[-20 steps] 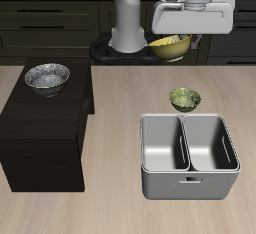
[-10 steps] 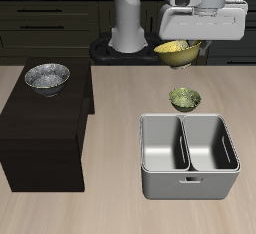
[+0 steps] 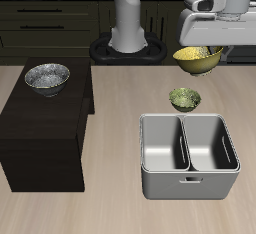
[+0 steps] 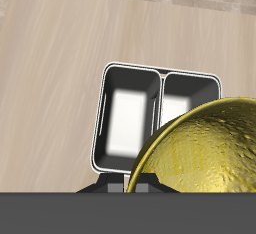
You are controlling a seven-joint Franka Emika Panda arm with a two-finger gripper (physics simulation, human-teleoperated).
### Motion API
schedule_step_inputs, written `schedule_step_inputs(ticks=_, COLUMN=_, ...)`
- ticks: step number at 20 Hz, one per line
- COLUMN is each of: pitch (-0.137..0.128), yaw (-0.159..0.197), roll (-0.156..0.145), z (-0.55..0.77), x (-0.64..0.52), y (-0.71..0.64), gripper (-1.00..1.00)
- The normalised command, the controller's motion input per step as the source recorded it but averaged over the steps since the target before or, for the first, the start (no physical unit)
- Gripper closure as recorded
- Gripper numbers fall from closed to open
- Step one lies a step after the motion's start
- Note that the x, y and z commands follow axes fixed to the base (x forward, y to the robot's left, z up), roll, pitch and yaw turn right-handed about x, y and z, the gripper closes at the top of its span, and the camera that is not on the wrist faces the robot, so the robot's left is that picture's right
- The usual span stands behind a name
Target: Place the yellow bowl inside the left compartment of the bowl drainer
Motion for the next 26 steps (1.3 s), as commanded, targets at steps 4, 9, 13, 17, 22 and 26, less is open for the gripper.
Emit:
schedule_step_inputs(ticks=4, pitch=0.013, yaw=0.002, roll=0.019, z=-0.12, x=0.15, y=0.3, gripper=1.0)
schedule_step_inputs(ticks=9, pitch=0.026, yaw=-0.018, roll=0.031, z=-0.23, x=0.19, y=0.39, gripper=1.0)
schedule_step_inputs(ticks=13, pitch=-0.023, yaw=0.016, roll=0.031, z=-0.26, x=0.05, y=0.25, gripper=1.0)
schedule_step_inputs(ticks=17, pitch=-0.002, yaw=-0.012, roll=0.018, z=-0.37, x=0.07, y=0.08, gripper=1.0)
schedule_step_inputs(ticks=22, pitch=0.022, yaw=-0.04, roll=0.024, z=-0.36, x=0.06, y=0.05, gripper=1.0)
schedule_step_inputs(ticks=26, pitch=0.043, yaw=-0.023, roll=0.002, z=-0.42, x=0.09, y=-0.05, gripper=1.0)
